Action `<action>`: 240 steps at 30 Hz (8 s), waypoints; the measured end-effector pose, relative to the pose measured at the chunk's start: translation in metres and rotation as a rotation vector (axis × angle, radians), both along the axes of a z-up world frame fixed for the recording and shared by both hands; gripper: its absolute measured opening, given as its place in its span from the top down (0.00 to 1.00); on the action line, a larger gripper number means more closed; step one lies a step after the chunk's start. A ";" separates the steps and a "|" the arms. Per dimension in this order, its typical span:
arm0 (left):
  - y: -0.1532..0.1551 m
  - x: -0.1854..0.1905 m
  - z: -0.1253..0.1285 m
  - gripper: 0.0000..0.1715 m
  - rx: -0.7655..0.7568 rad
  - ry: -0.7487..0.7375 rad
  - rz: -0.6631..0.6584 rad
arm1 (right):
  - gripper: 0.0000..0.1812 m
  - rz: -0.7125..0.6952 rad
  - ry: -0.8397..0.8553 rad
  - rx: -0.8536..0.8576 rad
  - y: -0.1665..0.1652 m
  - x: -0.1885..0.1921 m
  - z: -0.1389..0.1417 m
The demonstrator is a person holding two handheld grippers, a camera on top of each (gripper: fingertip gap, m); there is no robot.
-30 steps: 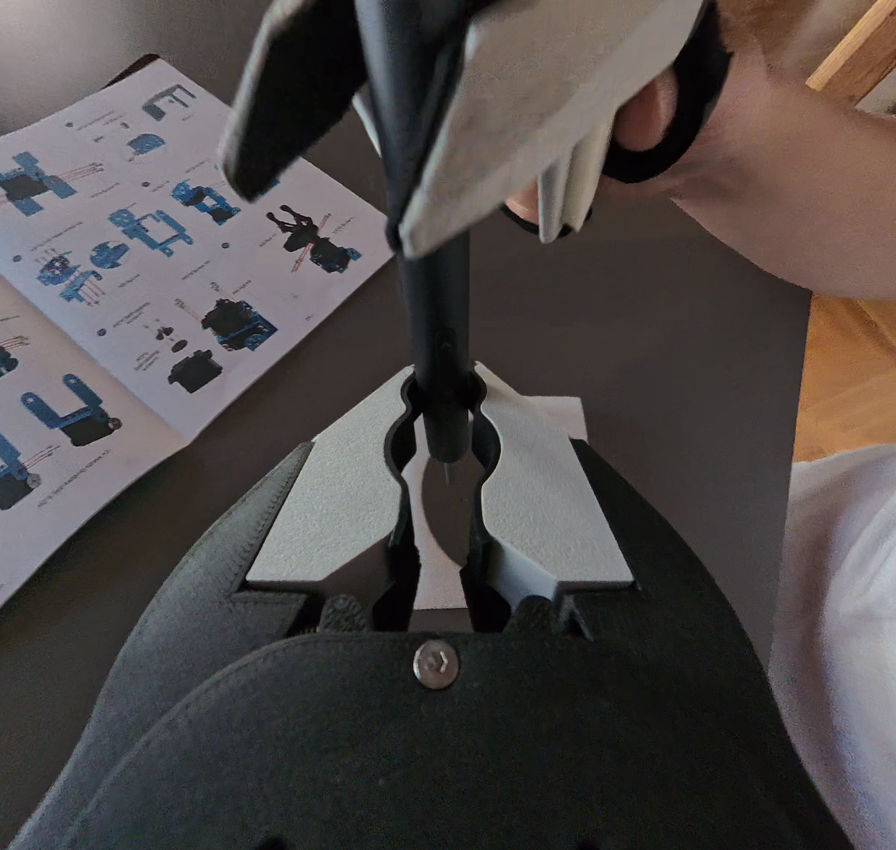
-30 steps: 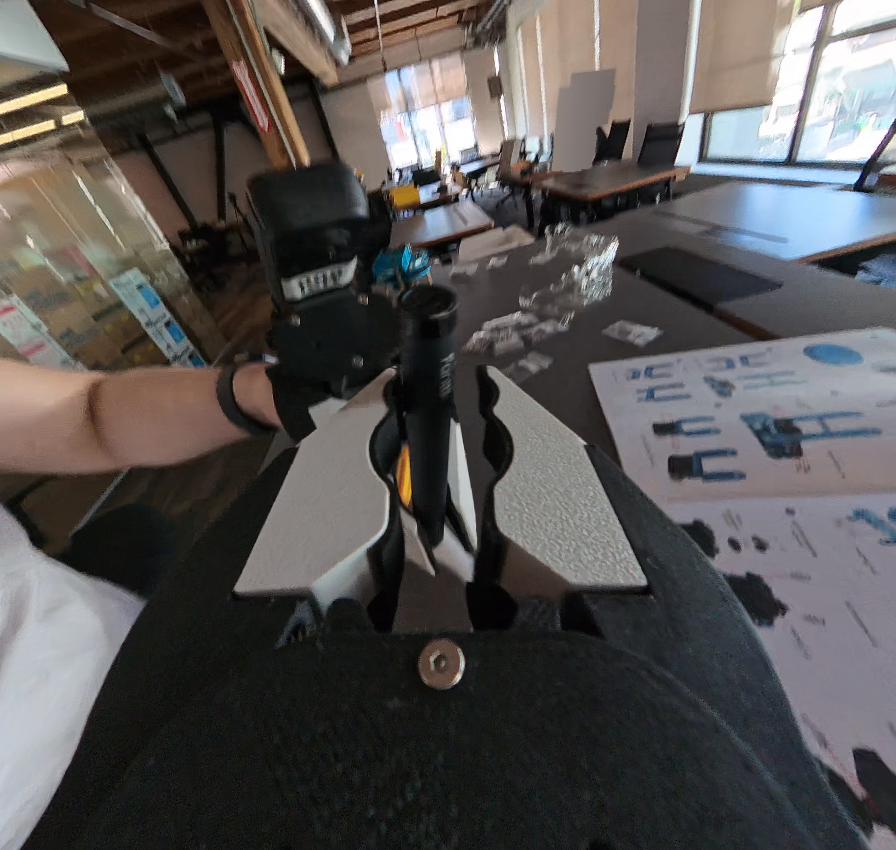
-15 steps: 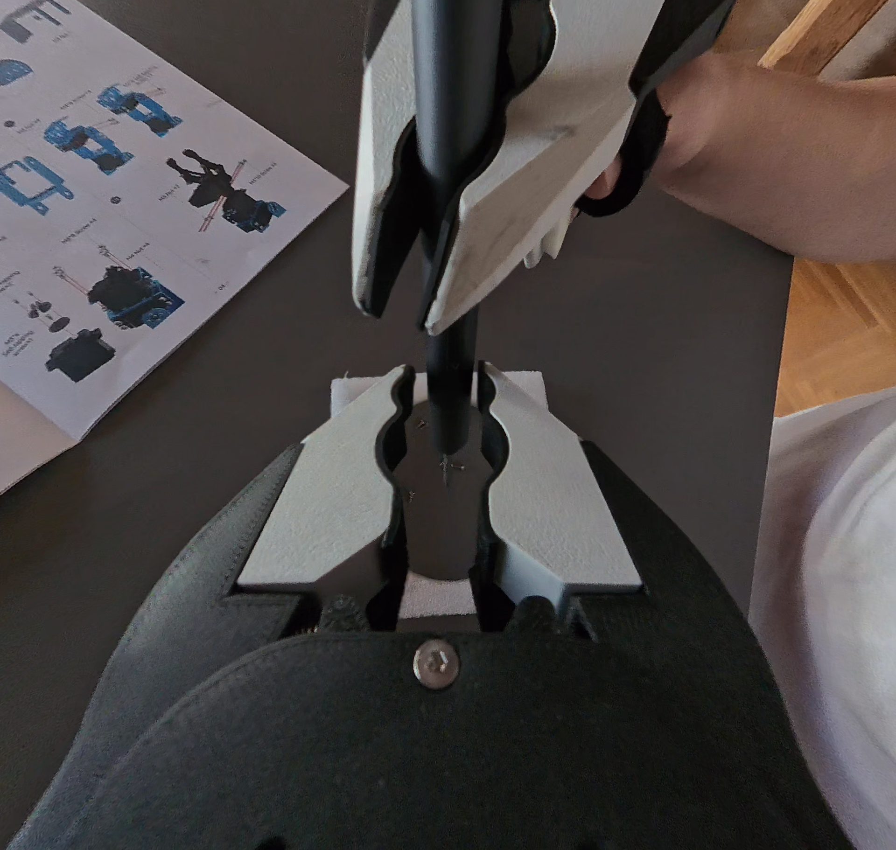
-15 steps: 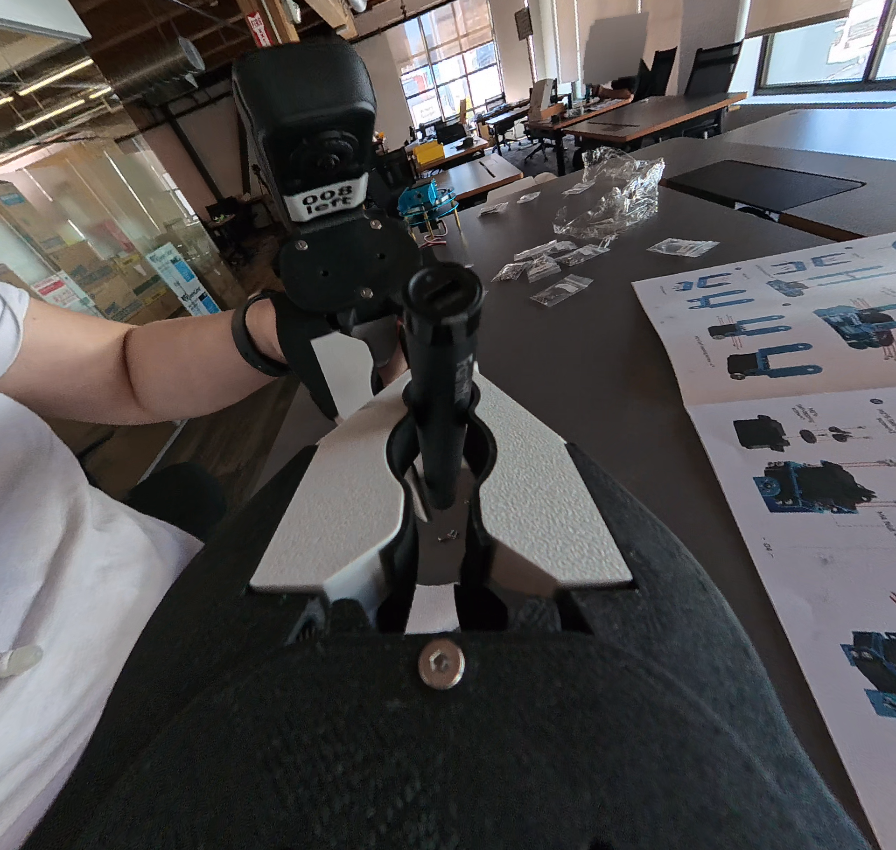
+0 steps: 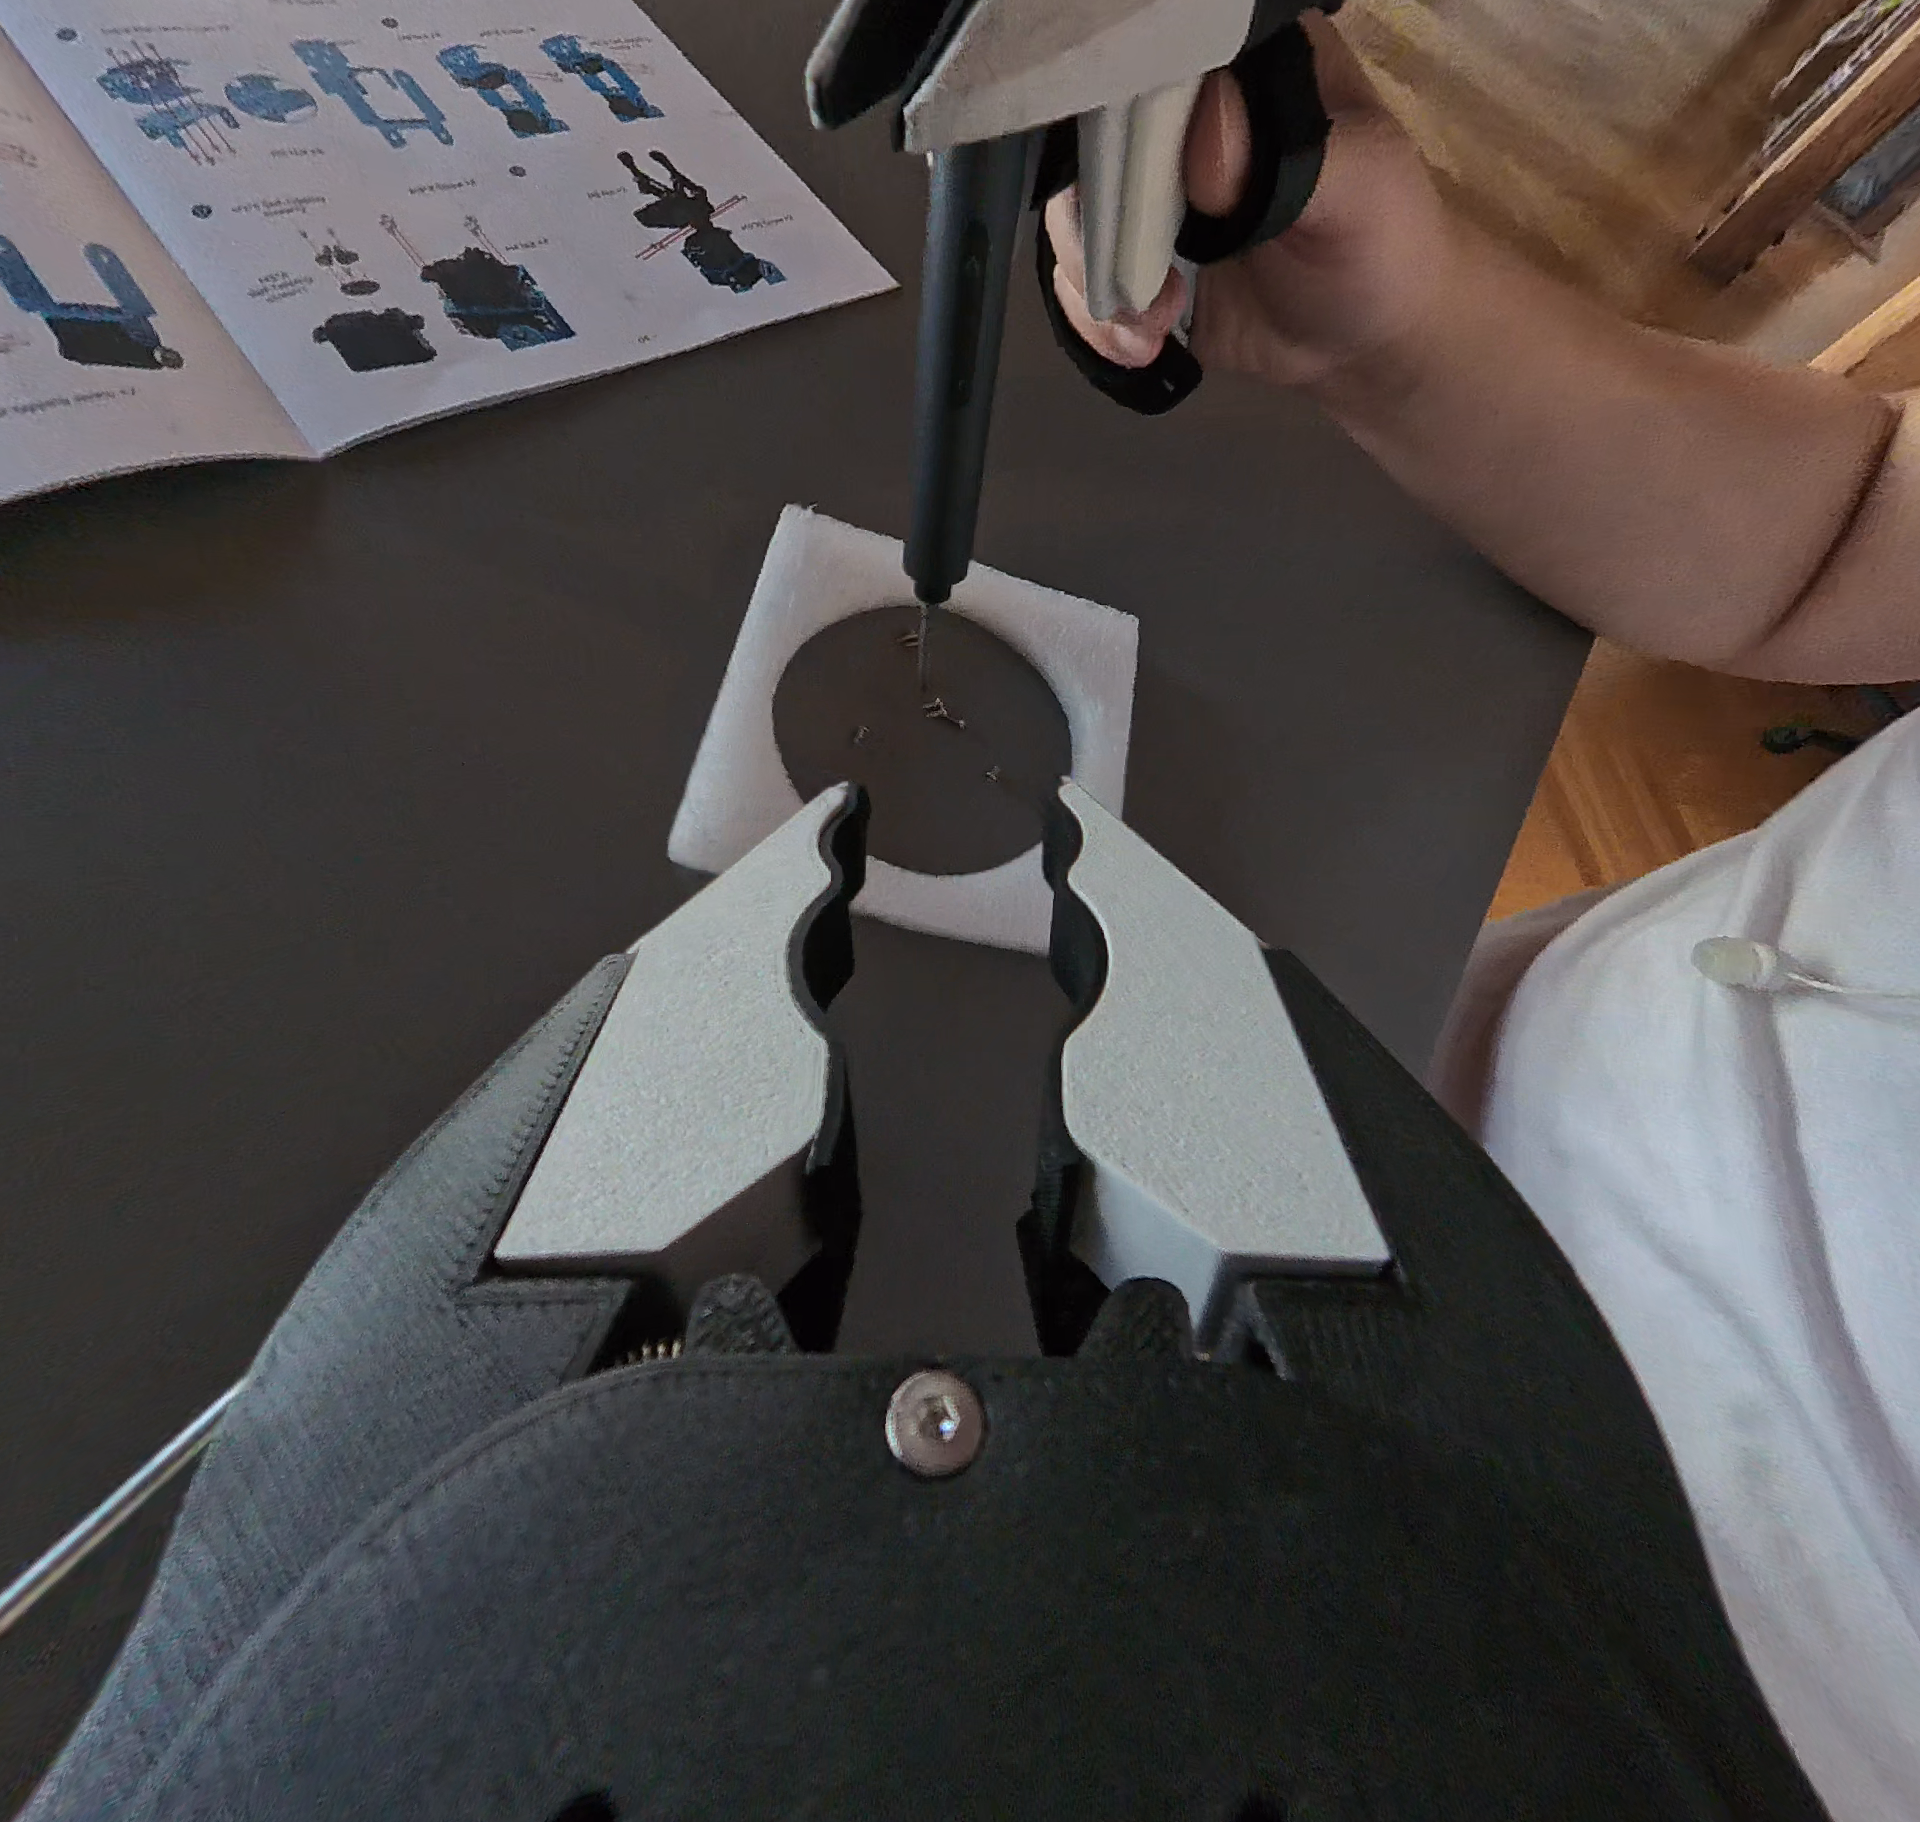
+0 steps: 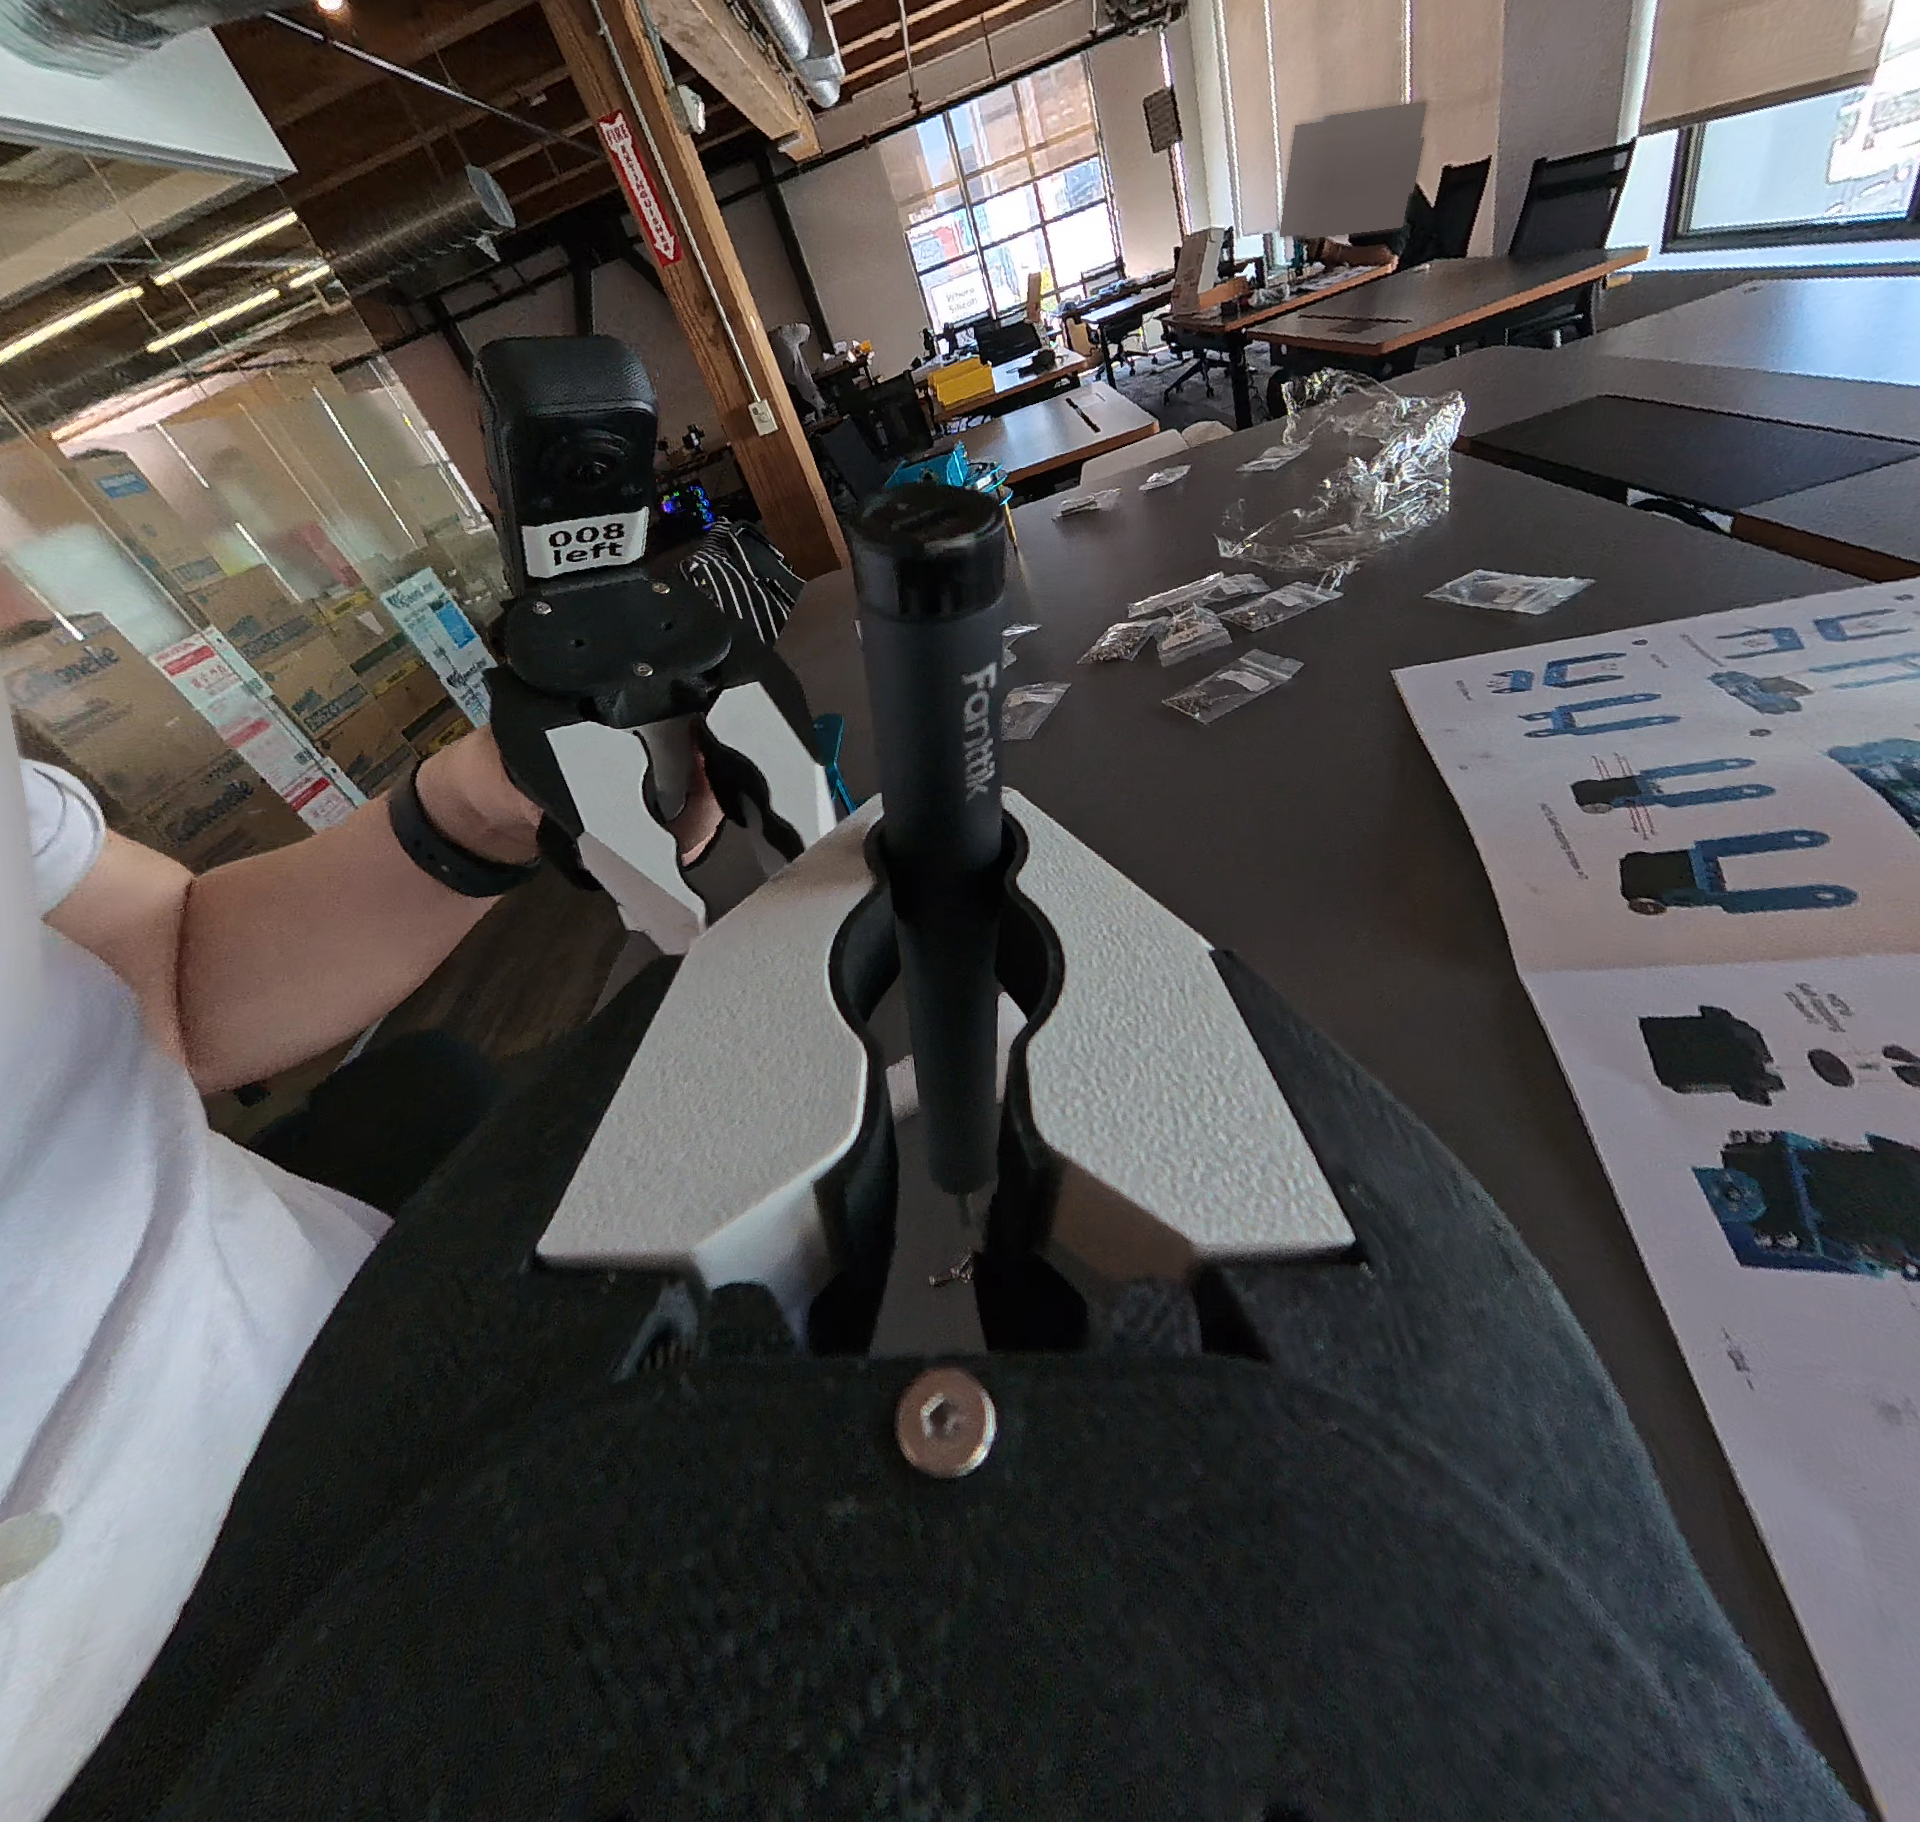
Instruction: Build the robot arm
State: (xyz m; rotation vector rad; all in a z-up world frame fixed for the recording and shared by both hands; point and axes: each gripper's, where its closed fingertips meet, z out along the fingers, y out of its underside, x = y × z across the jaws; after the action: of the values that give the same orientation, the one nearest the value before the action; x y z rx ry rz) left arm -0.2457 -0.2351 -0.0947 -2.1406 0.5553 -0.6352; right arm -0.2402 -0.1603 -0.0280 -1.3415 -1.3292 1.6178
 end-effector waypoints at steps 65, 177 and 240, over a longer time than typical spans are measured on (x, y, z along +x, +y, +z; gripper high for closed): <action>0.024 0.005 0.067 0.95 0.413 -0.454 0.201 | 0.94 0.157 0.263 0.000 -0.045 -0.036 0.148; 0.033 0.022 0.105 0.91 0.558 -0.272 0.288 | 0.91 0.078 0.257 0.060 -0.027 -0.005 0.172; 0.034 0.019 0.107 1.00 0.603 -0.272 0.303 | 0.91 0.099 0.278 0.060 -0.030 -0.002 0.176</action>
State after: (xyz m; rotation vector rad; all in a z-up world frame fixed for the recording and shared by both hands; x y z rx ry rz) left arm -0.2266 -0.2013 0.0119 -1.4990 0.2229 -0.4973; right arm -0.2419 -0.1902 0.1475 -0.9870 -1.2801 1.7434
